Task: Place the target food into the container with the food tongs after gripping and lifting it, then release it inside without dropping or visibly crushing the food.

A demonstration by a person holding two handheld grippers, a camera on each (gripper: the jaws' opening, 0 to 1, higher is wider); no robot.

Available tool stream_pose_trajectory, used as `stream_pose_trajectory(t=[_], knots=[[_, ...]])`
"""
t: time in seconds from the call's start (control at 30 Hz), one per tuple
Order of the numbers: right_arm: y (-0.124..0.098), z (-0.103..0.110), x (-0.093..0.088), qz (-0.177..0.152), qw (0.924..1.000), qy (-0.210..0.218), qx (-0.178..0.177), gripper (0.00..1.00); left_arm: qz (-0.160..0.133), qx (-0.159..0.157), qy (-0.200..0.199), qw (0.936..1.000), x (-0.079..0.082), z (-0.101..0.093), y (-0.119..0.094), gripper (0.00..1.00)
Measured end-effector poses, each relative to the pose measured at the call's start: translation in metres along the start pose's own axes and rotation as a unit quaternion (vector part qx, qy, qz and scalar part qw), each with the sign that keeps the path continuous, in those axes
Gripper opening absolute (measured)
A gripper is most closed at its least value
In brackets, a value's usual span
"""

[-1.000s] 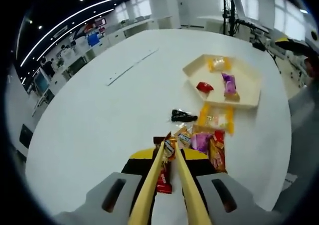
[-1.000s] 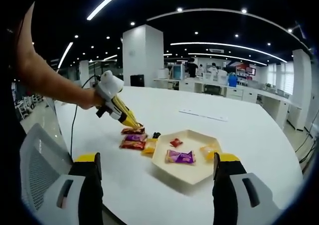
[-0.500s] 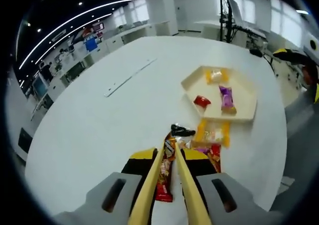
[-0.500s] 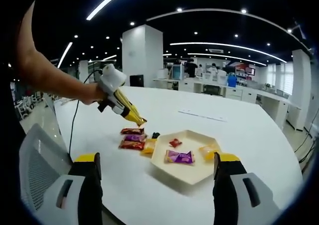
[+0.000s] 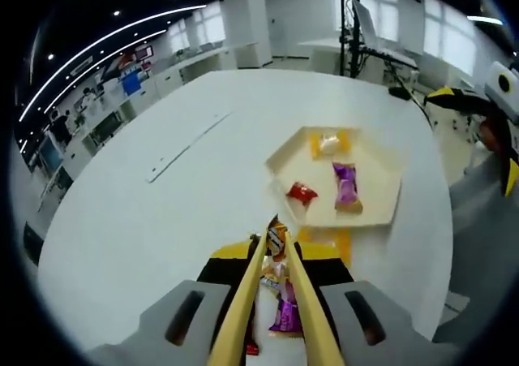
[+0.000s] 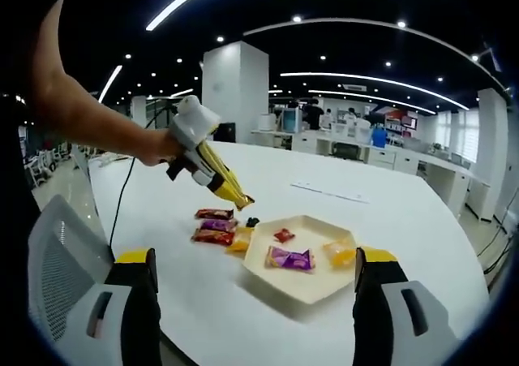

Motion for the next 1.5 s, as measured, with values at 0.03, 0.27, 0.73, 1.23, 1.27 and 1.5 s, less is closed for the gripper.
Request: stream_pose_trajectory(t=[0.03,0.27,0.73,1.23,1.27,1.5], knots=[[0.000,0.000,0.000,0.002,1.0000,0.000,0.000,1.00,-0.001,-0.002,0.002,1.0000,0.003,-0.002,0.003,0.15],[0.000,-0.001,0.001,-0.002,0.9999,-0.010,-0.001,1.00,-0.007,-0.023,0.005,0.9997,0.018,-0.012,0.016,0.15],[-0.001,-0.003,0.000,0.005,0.9995,-0.022,-0.021,1.00,-0.032,-0.057,0.019,0.9977,0.069,-0.029,0.048,0.15],[-0.001,-0.003,0.002,0.002,0.9995,-0.023,-0.022,0.97,-0.052,-0.068,0.046,0.9952,0.086,-0.043,0.065,0.23],[-0.001,-0.003,0.002,0.002,0.9995,-0.021,-0.022,0.98,-0.053,-0.071,0.043,0.9952,0.086,-0.043,0.065,0.23],[0.000,-0.003,0.000,0.006,0.9997,-0.016,-0.018,1.00,-0.056,-0.067,0.043,0.9953,0.084,-0.038,0.060,0.25]])
Point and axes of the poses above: the point that each gripper's makers call its tool centre point, and the gripper's own axes: y roughly forward along the fingers, z roughly to its left, x roughly out of its top, the point moved 5 cm from there along -y, roughly backward along the fingers, and after that the axes turned 7 degrees about -z, right-handed, at the moved point
